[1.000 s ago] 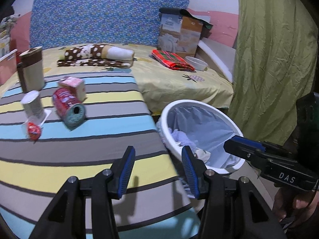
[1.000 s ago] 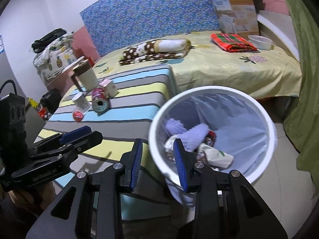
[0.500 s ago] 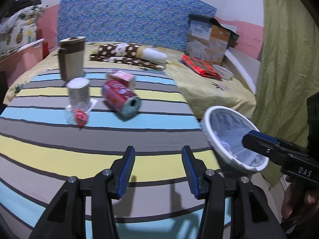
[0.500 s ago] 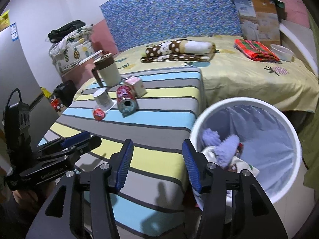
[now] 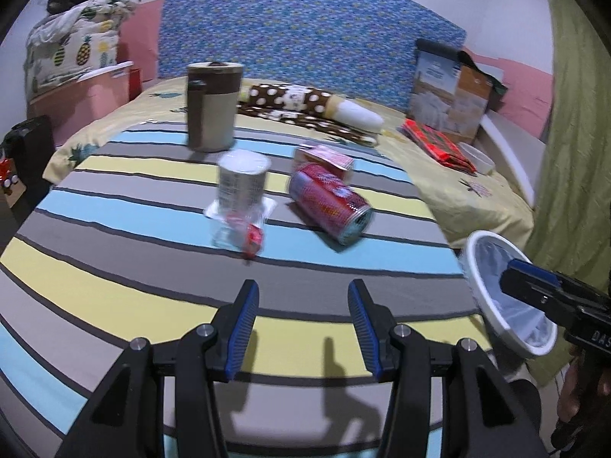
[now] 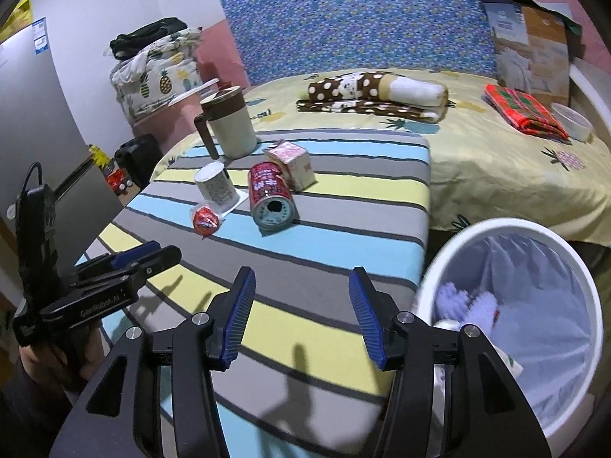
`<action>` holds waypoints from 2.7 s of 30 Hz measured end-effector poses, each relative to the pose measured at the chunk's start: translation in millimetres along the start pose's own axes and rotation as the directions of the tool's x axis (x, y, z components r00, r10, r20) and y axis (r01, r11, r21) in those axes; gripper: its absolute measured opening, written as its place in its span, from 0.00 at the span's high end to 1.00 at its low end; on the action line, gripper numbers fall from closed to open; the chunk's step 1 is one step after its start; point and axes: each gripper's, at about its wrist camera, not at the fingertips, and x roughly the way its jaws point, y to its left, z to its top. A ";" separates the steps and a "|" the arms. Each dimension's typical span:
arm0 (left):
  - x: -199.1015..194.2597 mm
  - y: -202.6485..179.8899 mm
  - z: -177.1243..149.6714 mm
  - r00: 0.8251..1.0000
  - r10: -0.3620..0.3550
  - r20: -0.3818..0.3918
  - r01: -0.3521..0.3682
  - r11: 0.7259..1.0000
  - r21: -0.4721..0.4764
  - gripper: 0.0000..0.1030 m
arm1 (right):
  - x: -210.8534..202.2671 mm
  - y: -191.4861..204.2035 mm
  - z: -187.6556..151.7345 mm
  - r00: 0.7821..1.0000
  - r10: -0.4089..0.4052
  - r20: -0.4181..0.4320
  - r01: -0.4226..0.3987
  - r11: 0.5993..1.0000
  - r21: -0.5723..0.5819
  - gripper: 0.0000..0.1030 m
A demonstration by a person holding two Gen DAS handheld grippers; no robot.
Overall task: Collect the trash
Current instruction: 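Grasp the red milk can with the right gripper while the left grasps the clear plastic cup, then carry the red can and plastic cup toward the bin above its opening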
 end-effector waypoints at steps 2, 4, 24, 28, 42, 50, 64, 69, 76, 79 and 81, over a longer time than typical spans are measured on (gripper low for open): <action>5.6 8.9 3.4 1.000 0.019 -0.004 -0.019 1.000 -0.010 0.51 | 7.2 2.7 3.7 1.000 0.011 -0.010 -0.011 1.000 -0.008 0.48; 12.5 17.1 7.1 0.999 0.040 -0.011 -0.041 0.999 -0.017 0.50 | 14.7 5.3 6.7 1.000 0.020 -0.020 -0.021 1.000 -0.017 0.47; 68.4 51.3 32.2 0.995 0.023 -0.098 -0.027 0.999 -0.037 0.42 | 84.5 19.6 35.8 0.995 0.044 -0.089 -0.053 0.994 -0.094 0.40; 73.0 51.1 34.1 0.994 0.010 -0.107 -0.015 0.999 -0.048 0.42 | 94.4 20.7 38.9 0.993 0.051 -0.103 -0.061 0.993 -0.096 0.40; 72.7 48.1 33.4 0.995 0.006 -0.101 -0.011 0.999 -0.042 0.58 | 107.6 22.0 40.8 0.989 0.053 -0.141 -0.065 0.994 -0.082 0.47; 57.6 35.8 21.7 0.996 0.000 -0.087 -0.003 1.000 -0.029 0.59 | 84.6 20.3 33.2 0.993 0.064 -0.099 -0.070 0.996 -0.060 0.47; 20.9 0.3 4.8 0.997 -0.035 -0.067 0.036 0.999 0.013 0.59 | 34.8 6.0 15.4 0.998 0.059 -0.027 -0.059 0.998 -0.009 0.47; 8.9 -14.9 0.8 0.997 -0.054 -0.058 0.056 0.998 0.034 0.59 | 24.2 3.8 10.6 0.999 0.051 -0.010 -0.051 0.999 -0.004 0.47; -4.9 -32.2 -3.7 0.996 -0.075 -0.048 0.078 0.995 0.058 0.59 | 4.1 -2.5 4.0 0.999 0.040 0.030 -0.040 0.999 0.009 0.47; -8.8 -40.2 -4.2 0.995 -0.085 -0.044 0.088 0.994 0.070 0.59 | -4.9 -7.1 2.1 0.998 0.031 0.048 -0.032 0.999 0.021 0.47; -10.6 -46.5 -4.5 0.995 -0.095 -0.042 0.098 0.992 0.081 0.59 | -11.7 -10.2 0.1 0.998 0.022 0.061 -0.024 0.999 0.031 0.47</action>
